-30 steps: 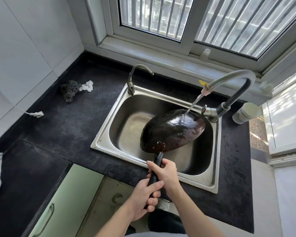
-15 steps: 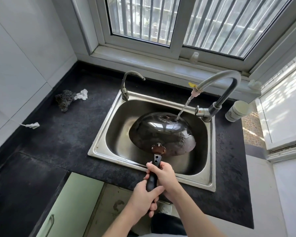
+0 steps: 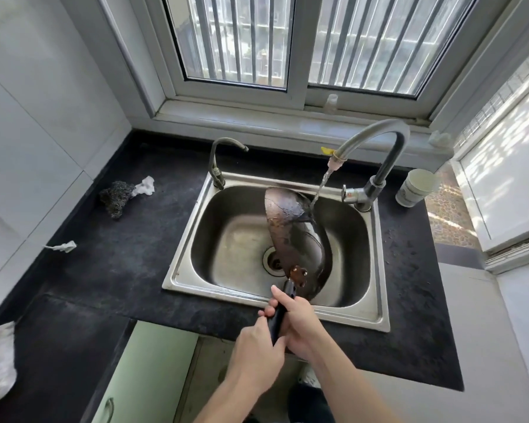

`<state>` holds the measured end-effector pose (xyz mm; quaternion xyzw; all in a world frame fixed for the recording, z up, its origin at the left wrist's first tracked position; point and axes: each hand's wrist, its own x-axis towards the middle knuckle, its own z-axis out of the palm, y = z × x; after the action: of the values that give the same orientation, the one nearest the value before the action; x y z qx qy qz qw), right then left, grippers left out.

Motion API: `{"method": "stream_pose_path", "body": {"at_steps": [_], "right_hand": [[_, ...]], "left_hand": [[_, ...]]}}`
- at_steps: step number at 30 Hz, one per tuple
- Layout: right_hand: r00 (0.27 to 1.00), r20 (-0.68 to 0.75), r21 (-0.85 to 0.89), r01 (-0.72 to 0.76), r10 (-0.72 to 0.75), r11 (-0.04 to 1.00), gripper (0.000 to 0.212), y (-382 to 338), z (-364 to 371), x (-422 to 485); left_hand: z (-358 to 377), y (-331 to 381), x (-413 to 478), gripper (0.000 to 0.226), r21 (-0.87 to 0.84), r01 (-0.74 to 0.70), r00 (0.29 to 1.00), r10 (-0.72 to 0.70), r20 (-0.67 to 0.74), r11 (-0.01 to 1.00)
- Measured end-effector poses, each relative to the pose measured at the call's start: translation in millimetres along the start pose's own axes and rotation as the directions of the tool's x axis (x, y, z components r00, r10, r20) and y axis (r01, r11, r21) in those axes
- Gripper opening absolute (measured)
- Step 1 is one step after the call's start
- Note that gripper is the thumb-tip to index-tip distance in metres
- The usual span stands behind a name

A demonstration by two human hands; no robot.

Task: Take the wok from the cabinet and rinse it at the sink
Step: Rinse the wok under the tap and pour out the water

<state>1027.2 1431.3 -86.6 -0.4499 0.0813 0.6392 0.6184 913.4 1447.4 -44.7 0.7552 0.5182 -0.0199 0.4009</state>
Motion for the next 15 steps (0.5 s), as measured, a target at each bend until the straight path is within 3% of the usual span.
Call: {"method": "stream_pose_path", "body": {"at_steps": [6,15], "right_hand": [[0.999,-0.029,0.122,0.033,-0.03,0.992,0.026,1.4,-4.9,-1.3],[0.998,-0.05,0.145,0.043,-0.036,0.988,0.026,4.2,-12.3,-5.1]], "left_hand": [[-0.6,7.9,0.2,0.037,0.15,-0.061,0.998,0.063,-0.006,0.987],[11.2,6.8,-5.8,0.033,0.077,-0.075,0.997,0.077,-0.03,0.994]]}}
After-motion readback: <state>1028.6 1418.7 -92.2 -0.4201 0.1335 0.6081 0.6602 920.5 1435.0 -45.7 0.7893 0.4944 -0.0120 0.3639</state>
